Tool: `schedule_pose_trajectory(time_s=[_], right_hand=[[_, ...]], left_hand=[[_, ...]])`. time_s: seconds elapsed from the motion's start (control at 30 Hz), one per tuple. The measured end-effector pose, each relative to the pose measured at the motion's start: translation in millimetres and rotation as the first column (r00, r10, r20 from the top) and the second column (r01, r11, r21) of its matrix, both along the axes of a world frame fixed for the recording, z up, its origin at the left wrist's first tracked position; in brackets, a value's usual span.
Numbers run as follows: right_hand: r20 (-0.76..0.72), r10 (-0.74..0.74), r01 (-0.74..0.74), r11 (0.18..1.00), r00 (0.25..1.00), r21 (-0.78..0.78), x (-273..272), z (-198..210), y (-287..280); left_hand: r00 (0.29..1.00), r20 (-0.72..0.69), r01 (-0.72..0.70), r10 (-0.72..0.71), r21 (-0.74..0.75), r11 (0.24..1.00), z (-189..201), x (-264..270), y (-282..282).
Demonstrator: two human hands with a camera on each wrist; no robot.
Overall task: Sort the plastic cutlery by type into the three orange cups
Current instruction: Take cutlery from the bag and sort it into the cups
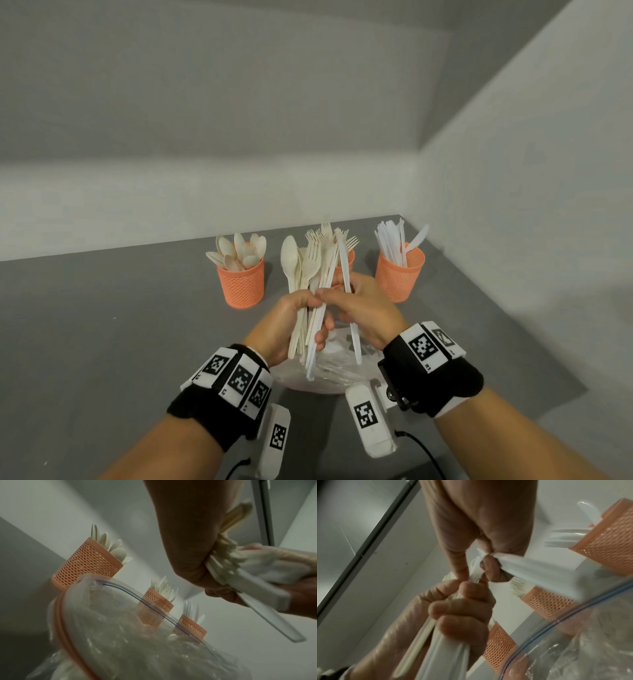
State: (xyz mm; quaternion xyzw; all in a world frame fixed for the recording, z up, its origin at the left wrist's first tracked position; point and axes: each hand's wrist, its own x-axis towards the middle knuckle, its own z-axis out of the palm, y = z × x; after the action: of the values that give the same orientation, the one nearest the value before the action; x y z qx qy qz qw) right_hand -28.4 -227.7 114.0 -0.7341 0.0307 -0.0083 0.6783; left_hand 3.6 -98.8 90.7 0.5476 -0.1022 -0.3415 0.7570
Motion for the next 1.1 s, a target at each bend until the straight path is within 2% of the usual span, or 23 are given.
schedule_pose_trajectory(time_s=[0.13, 0.27, 0.4, 0.63, 0.77, 0.83, 0.93, 1.03, 1.1], right_hand=[[0.005, -0.09, 0.09, 0.988, 0.996, -0.125, 5, -3, -1], [-0.051, -0.072, 0.072, 0.997, 0.996, -0.011, 5, -2, -4], [-0.024, -0.027, 0.028, 0.999, 0.999, 0.034, 6, -7, -7], [0.049, -0.095, 0.097, 0.995, 0.994, -0.032, 11, -13, -14], [0.031, -0.202, 0.203, 0.979, 0.979, -0.016, 19, -14, -18], [0.042, -0.253, 0.253, 0.968, 0.967, 0.006, 23, -11, -22], [0.1, -0.242, 0.235, 0.969, 0.965, 0.079, 24, -2, -23], [0.2, -0.219, 0.227, 0.974, 0.955, -0.018, 25, 17, -26], [0.233, -0.219, 0.23, 0.973, 0.948, -0.02, 25, 31, -29]], left_hand=[[0.998, 0.022, -0.052, 0.052, 0.029, 0.998, 4, -1, -1], [0.994, 0.064, -0.091, 0.09, -0.001, 0.996, 6, -1, -3], [0.99, 0.067, -0.123, 0.122, 0.01, 0.992, 5, 2, -3], [0.993, 0.066, -0.101, 0.102, -0.026, 0.995, 2, 4, -7], [0.984, 0.062, -0.164, 0.166, -0.034, 0.986, 0, 10, -9], [0.971, 0.12, -0.208, 0.205, 0.011, 0.978, -3, 13, -8], [0.889, 0.412, -0.303, 0.198, 0.208, 0.93, -8, 15, -7], [0.666, 0.742, -0.455, 0.083, 0.316, 0.833, -10, 14, -8], [0.513, 0.856, -0.53, -0.069, 0.378, 0.759, -9, 14, -7]])
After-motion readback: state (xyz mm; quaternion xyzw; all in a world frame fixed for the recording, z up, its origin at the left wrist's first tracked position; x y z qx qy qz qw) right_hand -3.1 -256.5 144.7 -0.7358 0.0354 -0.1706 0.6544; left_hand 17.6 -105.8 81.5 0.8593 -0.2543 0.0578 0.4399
